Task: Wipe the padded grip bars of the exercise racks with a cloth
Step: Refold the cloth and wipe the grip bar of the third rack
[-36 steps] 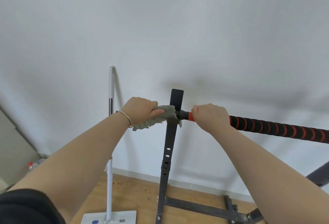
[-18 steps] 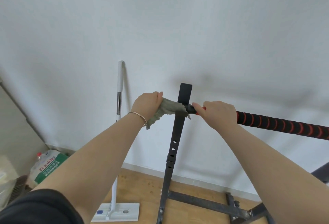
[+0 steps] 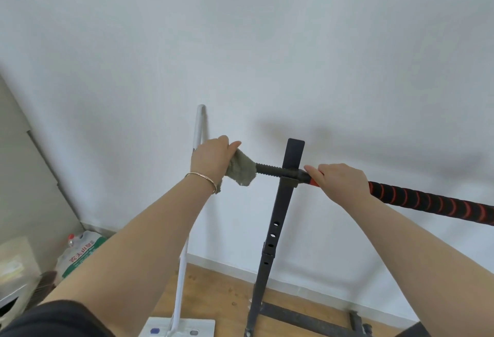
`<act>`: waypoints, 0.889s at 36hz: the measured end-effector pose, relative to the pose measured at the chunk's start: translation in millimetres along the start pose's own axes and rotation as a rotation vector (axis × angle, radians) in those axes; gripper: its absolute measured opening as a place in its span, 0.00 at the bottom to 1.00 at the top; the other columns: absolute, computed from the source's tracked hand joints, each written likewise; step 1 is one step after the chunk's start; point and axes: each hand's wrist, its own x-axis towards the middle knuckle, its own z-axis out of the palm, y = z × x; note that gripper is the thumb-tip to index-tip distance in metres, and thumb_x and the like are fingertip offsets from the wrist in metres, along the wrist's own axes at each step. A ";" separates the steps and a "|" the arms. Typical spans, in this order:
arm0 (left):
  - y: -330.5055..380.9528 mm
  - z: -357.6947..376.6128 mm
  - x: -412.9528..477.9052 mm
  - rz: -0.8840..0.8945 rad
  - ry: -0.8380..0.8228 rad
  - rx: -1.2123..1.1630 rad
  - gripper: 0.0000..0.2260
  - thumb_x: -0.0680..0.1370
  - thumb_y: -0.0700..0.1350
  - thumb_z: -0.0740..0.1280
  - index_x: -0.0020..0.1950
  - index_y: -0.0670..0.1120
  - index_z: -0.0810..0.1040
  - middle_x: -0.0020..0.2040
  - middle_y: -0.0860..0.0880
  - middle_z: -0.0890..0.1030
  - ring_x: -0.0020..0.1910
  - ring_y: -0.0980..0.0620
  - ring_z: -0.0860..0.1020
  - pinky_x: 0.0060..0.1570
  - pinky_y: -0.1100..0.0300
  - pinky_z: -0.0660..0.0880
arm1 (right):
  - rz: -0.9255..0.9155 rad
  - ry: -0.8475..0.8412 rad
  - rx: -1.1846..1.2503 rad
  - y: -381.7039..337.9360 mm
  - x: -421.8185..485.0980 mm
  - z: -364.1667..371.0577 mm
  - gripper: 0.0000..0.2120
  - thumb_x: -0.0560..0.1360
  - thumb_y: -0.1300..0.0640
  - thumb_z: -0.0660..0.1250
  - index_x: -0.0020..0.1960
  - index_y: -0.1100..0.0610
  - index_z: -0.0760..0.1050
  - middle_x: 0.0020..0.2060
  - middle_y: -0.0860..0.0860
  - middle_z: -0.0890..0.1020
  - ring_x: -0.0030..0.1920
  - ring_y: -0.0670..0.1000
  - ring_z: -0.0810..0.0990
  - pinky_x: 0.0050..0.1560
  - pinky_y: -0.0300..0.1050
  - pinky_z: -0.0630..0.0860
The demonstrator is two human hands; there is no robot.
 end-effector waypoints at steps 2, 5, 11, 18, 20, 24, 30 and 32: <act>1.4 -8.7 -3.6 -0.018 -0.006 -0.191 0.21 0.82 0.60 0.57 0.36 0.47 0.66 0.29 0.50 0.74 0.29 0.51 0.72 0.32 0.55 0.68 | 0.129 0.010 0.157 -4.3 5.1 -1.5 0.27 0.80 0.35 0.44 0.42 0.52 0.73 0.33 0.47 0.75 0.34 0.51 0.75 0.30 0.42 0.68; 18.8 -16.9 -15.5 -0.060 -0.028 -0.578 0.20 0.80 0.59 0.60 0.37 0.45 0.70 0.26 0.52 0.78 0.26 0.56 0.76 0.27 0.68 0.67 | 0.153 0.036 0.353 -15.5 11.4 -15.9 0.24 0.82 0.40 0.51 0.37 0.54 0.70 0.34 0.51 0.75 0.37 0.54 0.75 0.37 0.48 0.74; 57.2 -12.7 -29.8 -0.088 -0.051 -0.875 0.18 0.79 0.61 0.61 0.40 0.47 0.73 0.34 0.54 0.79 0.33 0.56 0.79 0.31 0.56 0.78 | 0.007 0.165 0.821 -40.7 -1.3 -59.7 0.18 0.80 0.41 0.57 0.33 0.45 0.70 0.35 0.44 0.75 0.44 0.47 0.73 0.44 0.42 0.67; 99.1 -10.2 -45.7 -0.116 -0.161 -1.102 0.17 0.81 0.59 0.60 0.44 0.46 0.73 0.39 0.53 0.80 0.30 0.64 0.78 0.25 0.68 0.72 | 0.191 -0.086 1.197 -43.2 -31.4 -72.8 0.20 0.75 0.41 0.66 0.42 0.60 0.75 0.38 0.55 0.81 0.35 0.49 0.75 0.38 0.46 0.72; 108.9 -8.8 -50.3 -0.106 -0.230 -1.135 0.17 0.82 0.58 0.60 0.47 0.45 0.74 0.43 0.49 0.81 0.32 0.62 0.80 0.26 0.64 0.75 | 0.266 -0.077 1.316 -34.7 -37.3 -70.6 0.14 0.75 0.49 0.69 0.43 0.60 0.74 0.37 0.52 0.81 0.35 0.47 0.78 0.40 0.45 0.75; 122.3 -5.8 -55.6 -0.088 -0.290 -1.108 0.14 0.81 0.56 0.63 0.48 0.45 0.74 0.45 0.45 0.82 0.31 0.54 0.81 0.25 0.61 0.75 | 0.414 -0.017 1.553 -6.4 -46.7 -67.1 0.08 0.74 0.60 0.69 0.50 0.63 0.76 0.47 0.60 0.84 0.46 0.55 0.86 0.54 0.57 0.83; 137.6 8.2 -56.1 -0.002 -0.336 -1.011 0.07 0.77 0.49 0.70 0.51 0.52 0.73 0.46 0.51 0.83 0.41 0.53 0.80 0.35 0.63 0.73 | 0.614 0.007 1.891 39.3 -62.7 -57.7 0.10 0.78 0.69 0.64 0.59 0.66 0.75 0.52 0.64 0.83 0.49 0.61 0.85 0.51 0.57 0.82; 144.2 10.5 -56.3 0.022 -0.330 -0.984 0.09 0.76 0.49 0.71 0.52 0.54 0.72 0.46 0.53 0.82 0.40 0.58 0.80 0.34 0.67 0.73 | 0.663 0.015 1.868 51.4 -62.6 -54.1 0.12 0.77 0.70 0.64 0.60 0.66 0.75 0.50 0.64 0.82 0.46 0.62 0.83 0.47 0.56 0.79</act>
